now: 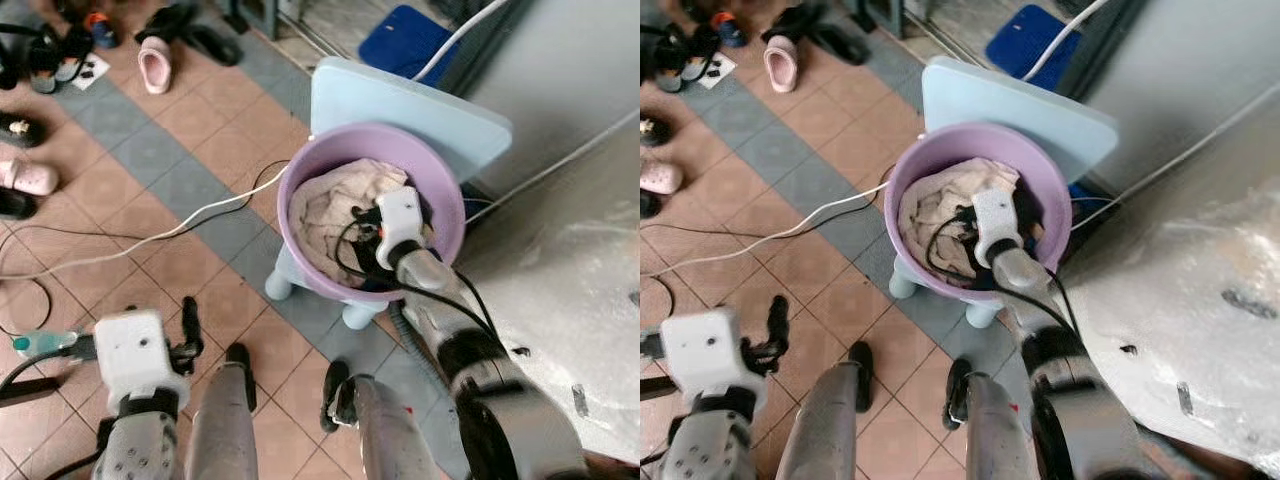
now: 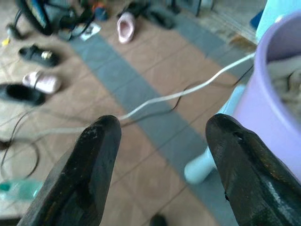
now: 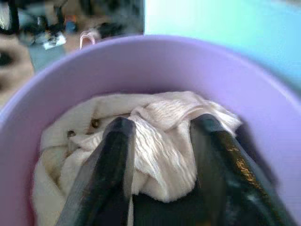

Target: Clothes washing

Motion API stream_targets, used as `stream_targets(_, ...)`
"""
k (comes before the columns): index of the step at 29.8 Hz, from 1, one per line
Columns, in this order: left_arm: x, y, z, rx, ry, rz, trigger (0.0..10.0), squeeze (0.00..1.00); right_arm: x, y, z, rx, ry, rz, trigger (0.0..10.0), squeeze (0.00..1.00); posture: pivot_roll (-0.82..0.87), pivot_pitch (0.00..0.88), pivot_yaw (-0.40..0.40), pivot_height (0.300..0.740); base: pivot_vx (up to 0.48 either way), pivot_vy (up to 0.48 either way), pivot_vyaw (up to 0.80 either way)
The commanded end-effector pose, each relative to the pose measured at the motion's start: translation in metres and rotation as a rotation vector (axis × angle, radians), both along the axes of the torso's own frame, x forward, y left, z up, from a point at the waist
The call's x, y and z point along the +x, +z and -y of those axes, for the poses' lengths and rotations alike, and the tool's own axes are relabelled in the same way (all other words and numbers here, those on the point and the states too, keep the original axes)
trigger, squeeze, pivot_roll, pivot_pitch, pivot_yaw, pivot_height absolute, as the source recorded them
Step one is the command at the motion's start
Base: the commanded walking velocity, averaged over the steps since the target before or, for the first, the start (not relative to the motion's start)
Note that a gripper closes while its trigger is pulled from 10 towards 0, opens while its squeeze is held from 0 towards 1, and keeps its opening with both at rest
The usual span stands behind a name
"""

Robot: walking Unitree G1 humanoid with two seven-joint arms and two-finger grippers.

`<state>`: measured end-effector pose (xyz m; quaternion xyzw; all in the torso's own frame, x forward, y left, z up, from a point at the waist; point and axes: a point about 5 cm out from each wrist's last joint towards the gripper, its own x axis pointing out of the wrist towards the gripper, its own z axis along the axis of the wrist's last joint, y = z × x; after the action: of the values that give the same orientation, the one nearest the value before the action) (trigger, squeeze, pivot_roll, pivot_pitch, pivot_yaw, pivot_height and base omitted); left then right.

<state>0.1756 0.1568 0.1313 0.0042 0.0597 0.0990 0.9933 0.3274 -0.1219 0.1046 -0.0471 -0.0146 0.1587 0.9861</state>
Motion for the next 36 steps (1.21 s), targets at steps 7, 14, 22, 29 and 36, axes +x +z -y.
stream_targets(7,0.017,-0.013,0.0,-0.022,0.0,0.012,10.0,0.0,-0.029,-0.002,0.008,0.017,-0.012,0.002,10.0,1.0,0.08,0.116,-0.062,0.74,0.0,0.0,0.54)
stream_targets(14,0.029,-0.015,0.001,-0.036,-0.019,0.038,10.0,0.0,-0.028,0.001,0.012,0.006,-0.04,-0.001,10.0,1.0,0.06,0.082,-0.047,0.74,0.301,0.0,0.11)
stream_targets(22,0.043,-0.015,-0.001,-0.034,-0.021,0.082,10.0,0.0,-0.02,0.007,0.013,-0.018,-0.041,-0.018,10.0,1.0,0.07,0.043,-0.042,0.74,0.337,0.0,0.0)
stream_targets(29,0.044,-0.016,0.0,-0.03,-0.028,0.086,10.0,0.0,-0.02,0.0,0.008,-0.024,-0.015,-0.053,10.0,1.0,0.08,0.036,-0.034,0.74,0.308,0.0,0.0)
stream_targets(36,0.042,-0.018,-0.002,-0.028,-0.034,0.082,10.0,0.0,-0.02,-0.003,0.005,-0.027,-0.012,-0.067,10.0,1.0,0.09,0.035,-0.033,0.74,0.264,0.0,0.0)
